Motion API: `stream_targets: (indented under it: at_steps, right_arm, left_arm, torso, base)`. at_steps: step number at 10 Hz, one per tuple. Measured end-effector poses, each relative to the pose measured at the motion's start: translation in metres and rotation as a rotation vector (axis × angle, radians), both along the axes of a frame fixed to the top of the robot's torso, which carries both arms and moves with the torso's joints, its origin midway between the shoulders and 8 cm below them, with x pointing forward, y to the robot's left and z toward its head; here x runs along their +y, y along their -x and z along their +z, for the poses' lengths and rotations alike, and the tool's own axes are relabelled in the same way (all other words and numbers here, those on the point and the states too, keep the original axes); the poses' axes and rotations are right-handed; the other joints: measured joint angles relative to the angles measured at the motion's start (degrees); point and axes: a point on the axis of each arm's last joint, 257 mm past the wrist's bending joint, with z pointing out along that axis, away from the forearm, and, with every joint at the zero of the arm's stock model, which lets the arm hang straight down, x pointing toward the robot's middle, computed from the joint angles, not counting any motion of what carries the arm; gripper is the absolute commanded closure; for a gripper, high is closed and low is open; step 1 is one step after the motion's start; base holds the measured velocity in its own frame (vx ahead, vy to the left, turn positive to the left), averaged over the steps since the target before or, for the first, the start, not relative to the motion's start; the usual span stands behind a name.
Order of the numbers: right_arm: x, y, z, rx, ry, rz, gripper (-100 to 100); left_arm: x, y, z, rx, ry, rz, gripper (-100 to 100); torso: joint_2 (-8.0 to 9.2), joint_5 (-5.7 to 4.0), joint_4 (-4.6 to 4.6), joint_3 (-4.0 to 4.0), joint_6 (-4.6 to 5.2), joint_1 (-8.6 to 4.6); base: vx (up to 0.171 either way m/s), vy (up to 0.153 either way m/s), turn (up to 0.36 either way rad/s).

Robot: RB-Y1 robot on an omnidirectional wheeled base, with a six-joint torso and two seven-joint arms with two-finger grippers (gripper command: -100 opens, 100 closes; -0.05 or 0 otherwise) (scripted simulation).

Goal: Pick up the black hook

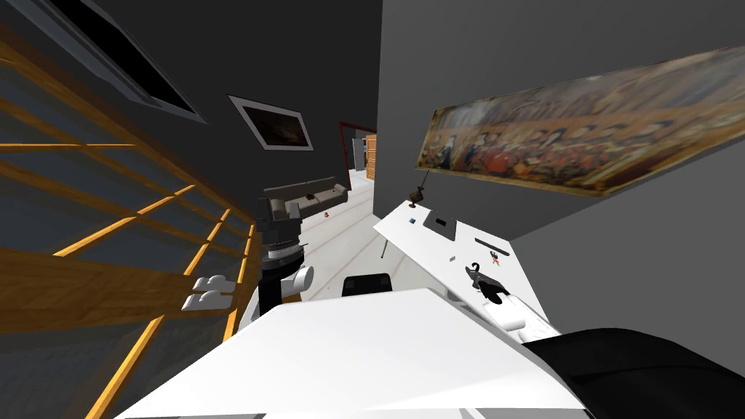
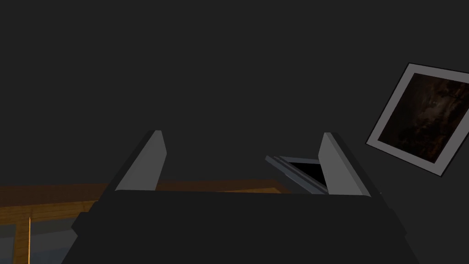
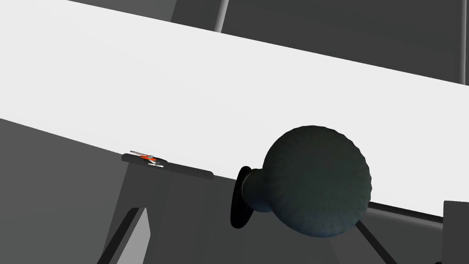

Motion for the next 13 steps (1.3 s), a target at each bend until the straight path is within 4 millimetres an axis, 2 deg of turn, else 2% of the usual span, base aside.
stream_targets:
  at_steps: [5, 8, 13]
  right_arm:
    - [-0.013, -0.026, -0.006, 0.002, 0.01, -0.014, -100]
    - [-0.021, -0.048, -0.006, -0.001, 0.011, -0.027, -100]
    - [-0.026, -0.079, -0.008, 0.0, 0.007, -0.035, -100]
  left_arm:
    - [0.0, 0.0, 0.0, 0.0, 0.0, 0.0, 0]
    - [0.0, 0.0, 0.0, 0.0, 0.0, 0.0, 0]
    - [0.0, 0.0, 0.0, 0.0, 0.0, 0.0, 0]
  torso:
    - [-0.11, 0.01, -0.02, -0.05, 0.03, 0.05]
    - [0.08, 0.01, 0.02, 0.05, 0.02, 0.07]
    - [-0.16, 0.01, -0.03, -0.08, 0.04, 0.03]
  base:
    - [-0.063, 0.003, 0.018]
    - [-0.097, 0.005, 0.029]
    - [-0.049, 0.001, 0.006]
